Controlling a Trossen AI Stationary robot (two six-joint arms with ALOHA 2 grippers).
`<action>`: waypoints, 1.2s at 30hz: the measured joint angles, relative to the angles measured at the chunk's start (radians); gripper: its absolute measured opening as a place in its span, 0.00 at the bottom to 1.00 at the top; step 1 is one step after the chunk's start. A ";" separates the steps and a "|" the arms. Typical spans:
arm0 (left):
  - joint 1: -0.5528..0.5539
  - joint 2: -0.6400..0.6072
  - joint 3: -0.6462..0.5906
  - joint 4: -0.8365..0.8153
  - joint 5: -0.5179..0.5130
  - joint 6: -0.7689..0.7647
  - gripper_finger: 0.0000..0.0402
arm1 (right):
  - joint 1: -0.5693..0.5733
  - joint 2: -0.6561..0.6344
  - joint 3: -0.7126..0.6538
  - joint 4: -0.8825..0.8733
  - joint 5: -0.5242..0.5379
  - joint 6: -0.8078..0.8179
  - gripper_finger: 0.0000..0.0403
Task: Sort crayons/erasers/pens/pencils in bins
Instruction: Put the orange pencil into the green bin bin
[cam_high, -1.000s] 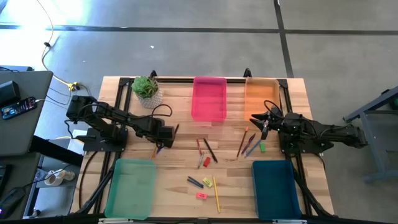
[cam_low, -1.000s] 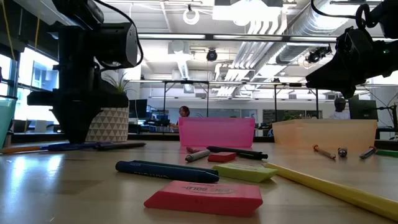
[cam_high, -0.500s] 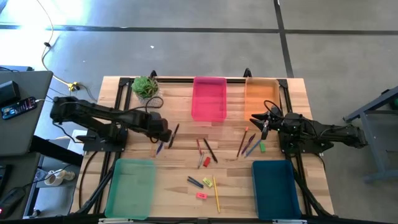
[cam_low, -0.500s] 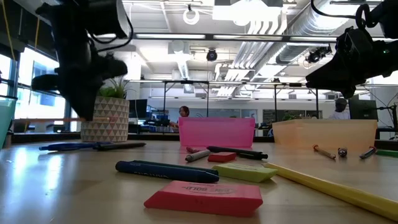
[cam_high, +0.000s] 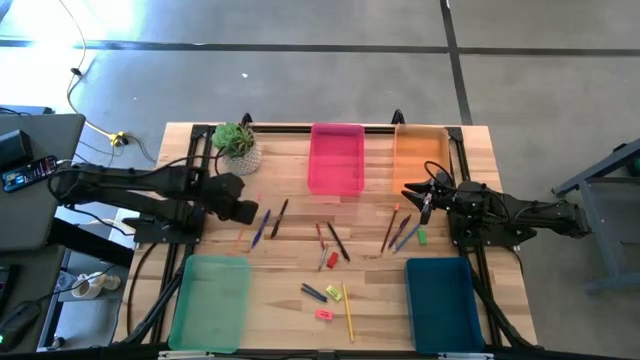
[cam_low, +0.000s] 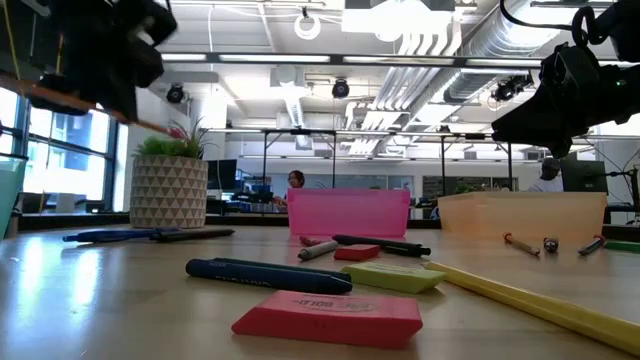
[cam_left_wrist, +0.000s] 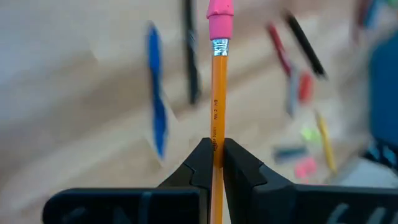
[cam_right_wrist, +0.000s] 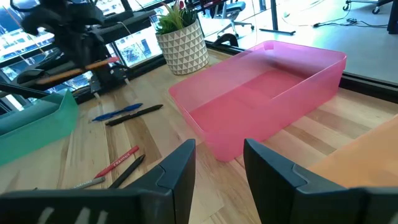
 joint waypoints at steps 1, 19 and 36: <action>-0.012 -0.016 0.000 -0.001 0.028 -0.021 0.02 | 0.000 0.000 0.000 0.000 0.000 0.000 0.32; -0.615 -0.004 0.001 0.018 -0.003 -0.500 0.02 | 0.000 0.000 0.000 0.000 0.000 0.000 0.32; -0.830 0.307 0.001 0.141 -0.025 -0.687 0.02 | 0.000 0.000 0.000 0.000 0.000 0.000 0.32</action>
